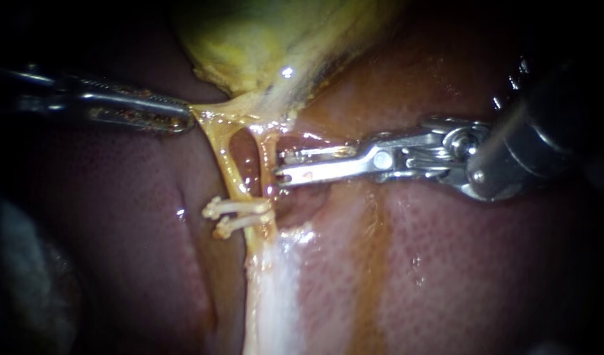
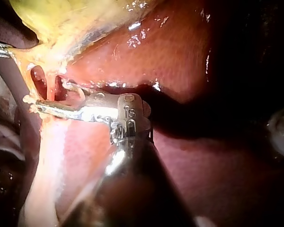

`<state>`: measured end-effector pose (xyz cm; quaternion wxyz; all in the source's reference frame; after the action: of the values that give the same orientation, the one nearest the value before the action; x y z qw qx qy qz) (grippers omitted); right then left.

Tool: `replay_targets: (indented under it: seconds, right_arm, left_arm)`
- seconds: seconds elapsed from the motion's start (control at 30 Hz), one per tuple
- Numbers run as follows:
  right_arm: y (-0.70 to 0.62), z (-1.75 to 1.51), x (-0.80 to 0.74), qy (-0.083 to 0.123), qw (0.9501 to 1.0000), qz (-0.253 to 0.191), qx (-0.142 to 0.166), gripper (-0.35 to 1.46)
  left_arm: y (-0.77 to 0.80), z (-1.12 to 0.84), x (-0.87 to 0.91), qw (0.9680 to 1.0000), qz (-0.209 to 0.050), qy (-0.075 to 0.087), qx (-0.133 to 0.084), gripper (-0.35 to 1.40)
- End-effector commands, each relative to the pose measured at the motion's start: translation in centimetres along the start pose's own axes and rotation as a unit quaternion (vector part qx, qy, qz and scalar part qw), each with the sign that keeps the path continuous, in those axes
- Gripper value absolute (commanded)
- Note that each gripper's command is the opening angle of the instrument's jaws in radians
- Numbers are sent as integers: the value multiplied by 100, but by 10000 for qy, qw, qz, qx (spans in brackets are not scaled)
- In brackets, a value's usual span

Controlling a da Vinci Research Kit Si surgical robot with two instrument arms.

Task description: Clipping third clip left tube

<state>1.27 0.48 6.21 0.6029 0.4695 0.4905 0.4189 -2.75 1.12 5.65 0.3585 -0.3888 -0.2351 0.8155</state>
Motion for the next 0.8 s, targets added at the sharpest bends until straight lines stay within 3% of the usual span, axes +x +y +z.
replay_targets:
  seconds: [0.03, 0.3, 0.8]
  right_arm:
    - [-4, 0, 1, 0, 10000, 8, 0, 50]
    - [-31, 4, 4, -21, 10000, 53, 75, 50]
    - [-33, 40, 10, -19, 9996, 58, 260, 49]
  left_arm:
    - [0, 0, 0, 10000, -2, 1, 5, -35]
    - [0, 0, 0, 10000, -2, 1, 5, -35]
    - [0, 0, 0, 10000, -2, 1, 5, -35]
